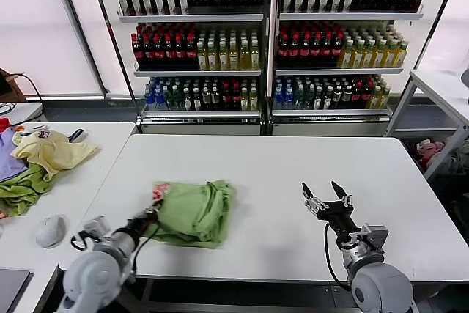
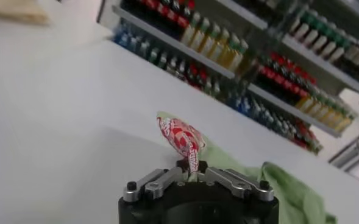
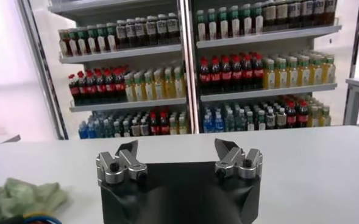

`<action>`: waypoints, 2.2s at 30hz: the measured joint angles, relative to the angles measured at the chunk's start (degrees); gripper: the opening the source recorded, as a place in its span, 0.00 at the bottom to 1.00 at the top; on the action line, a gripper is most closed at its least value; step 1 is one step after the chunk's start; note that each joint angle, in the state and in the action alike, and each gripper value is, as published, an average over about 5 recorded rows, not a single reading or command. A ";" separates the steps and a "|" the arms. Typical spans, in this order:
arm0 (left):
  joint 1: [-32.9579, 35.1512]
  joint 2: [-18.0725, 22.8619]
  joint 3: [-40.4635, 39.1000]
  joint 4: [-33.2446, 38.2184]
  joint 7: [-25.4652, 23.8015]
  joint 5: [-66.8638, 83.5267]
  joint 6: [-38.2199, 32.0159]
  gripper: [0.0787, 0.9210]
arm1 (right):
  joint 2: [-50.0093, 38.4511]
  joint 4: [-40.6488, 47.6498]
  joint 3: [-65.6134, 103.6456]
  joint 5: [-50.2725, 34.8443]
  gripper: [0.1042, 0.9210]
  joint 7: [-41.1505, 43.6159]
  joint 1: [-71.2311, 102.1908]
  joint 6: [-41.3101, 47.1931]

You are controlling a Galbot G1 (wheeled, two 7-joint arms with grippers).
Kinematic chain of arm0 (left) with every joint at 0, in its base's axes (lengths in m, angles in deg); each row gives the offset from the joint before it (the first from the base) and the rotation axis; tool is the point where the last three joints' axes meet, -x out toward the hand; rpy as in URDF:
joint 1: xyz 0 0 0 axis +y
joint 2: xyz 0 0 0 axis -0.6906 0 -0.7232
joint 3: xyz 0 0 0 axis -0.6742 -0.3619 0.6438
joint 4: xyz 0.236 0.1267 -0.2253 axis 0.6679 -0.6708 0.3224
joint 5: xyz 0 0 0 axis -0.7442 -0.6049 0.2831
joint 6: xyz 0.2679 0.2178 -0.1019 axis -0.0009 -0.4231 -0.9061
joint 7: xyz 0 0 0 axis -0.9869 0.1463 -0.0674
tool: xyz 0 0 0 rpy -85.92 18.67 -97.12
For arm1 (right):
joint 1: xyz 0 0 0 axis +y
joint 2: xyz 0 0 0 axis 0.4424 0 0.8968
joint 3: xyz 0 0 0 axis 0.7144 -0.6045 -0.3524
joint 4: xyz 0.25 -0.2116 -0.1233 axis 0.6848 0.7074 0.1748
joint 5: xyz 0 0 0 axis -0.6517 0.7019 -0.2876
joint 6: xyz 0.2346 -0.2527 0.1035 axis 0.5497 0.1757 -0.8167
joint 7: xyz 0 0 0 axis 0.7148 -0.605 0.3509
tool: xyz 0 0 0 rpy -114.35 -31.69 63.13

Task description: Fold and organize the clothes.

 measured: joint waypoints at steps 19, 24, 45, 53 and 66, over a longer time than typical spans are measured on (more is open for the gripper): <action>-1.66 -8.66 3.31 8.00 -0.49 -10.16 -0.88 0.04 | 0.17 -1.04 -0.98 -0.94 0.88 0.09 -0.50 -0.70; -2.99 -4.01 -6.49 6.08 -1.17 -22.41 -1.39 0.04 | -0.21 -1.50 -0.77 -1.00 0.88 0.06 -0.36 -0.68; -13.63 9.78 -33.91 -2.77 -2.25 -43.91 -0.08 0.25 | -1.50 -1.50 0.04 -1.92 0.88 0.04 -1.66 -0.32; -11.88 11.31 -34.26 -0.85 -1.68 -42.10 -5.01 0.53 | -1.11 -0.66 -2.06 -1.62 0.88 -0.73 -3.20 -0.09; 0.62 8.68 -22.02 6.92 0.31 -44.17 -13.40 0.88 | 4.52 10.46 -14.81 4.15 0.88 -7.46 -11.54 2.85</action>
